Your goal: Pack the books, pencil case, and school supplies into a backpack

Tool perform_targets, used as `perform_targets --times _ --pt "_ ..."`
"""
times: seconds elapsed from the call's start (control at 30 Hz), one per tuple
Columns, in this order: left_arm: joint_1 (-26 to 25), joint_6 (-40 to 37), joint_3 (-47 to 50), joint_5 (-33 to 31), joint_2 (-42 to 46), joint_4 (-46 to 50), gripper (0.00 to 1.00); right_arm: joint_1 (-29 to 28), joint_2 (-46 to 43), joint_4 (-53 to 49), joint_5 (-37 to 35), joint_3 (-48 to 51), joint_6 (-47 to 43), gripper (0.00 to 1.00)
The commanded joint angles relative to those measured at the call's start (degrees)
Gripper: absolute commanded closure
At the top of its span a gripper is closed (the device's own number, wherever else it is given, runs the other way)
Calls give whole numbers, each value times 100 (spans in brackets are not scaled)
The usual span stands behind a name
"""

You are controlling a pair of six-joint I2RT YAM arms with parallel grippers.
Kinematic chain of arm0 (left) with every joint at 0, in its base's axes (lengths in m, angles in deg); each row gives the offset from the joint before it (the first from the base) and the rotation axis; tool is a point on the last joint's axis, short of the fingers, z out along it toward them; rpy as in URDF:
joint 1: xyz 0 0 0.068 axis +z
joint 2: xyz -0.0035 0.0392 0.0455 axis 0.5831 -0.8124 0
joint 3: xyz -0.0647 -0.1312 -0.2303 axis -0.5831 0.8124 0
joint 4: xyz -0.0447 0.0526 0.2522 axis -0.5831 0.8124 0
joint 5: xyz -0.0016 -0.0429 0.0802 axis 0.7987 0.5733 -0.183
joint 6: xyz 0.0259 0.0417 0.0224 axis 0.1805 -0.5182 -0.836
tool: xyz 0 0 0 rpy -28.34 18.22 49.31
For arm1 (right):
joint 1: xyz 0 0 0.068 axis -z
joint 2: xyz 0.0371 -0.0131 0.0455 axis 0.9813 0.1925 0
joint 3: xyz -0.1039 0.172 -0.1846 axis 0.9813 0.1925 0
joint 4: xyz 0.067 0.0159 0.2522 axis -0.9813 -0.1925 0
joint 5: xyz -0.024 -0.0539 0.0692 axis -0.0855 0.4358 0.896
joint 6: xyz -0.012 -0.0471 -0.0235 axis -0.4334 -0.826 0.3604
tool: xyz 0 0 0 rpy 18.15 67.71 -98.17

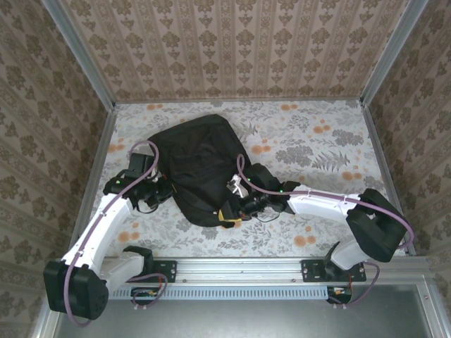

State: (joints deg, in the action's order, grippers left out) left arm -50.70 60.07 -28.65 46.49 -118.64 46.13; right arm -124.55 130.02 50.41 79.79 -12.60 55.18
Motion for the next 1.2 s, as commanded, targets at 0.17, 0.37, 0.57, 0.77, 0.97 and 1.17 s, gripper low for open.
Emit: perform_targets --times 0.17,0.37,0.57,0.77,0.97,1.17 --pt "-27 -121 -251 -79 1 39 100 215 -69 -339 74 -48 -191 100" --pt "93 -427 -335 -345 15 273 100 493 -96 -1266 253 -350 -833 100" --pt "273 -589 -347 -426 17 352 100 646 -128 -1902 340 -498 -1301 100" --pt "495 -751 -345 -373 -1 366 100 773 -222 -2088 593 -516 -1443 100" --pt "445 -916 -589 7 -229 312 100 203 -203 -2414 515 -1157 -1653 100" --pt "372 -1123 -1005 -190 -623 430 100 -452 299 -3573 -183 -2335 -2394 100"
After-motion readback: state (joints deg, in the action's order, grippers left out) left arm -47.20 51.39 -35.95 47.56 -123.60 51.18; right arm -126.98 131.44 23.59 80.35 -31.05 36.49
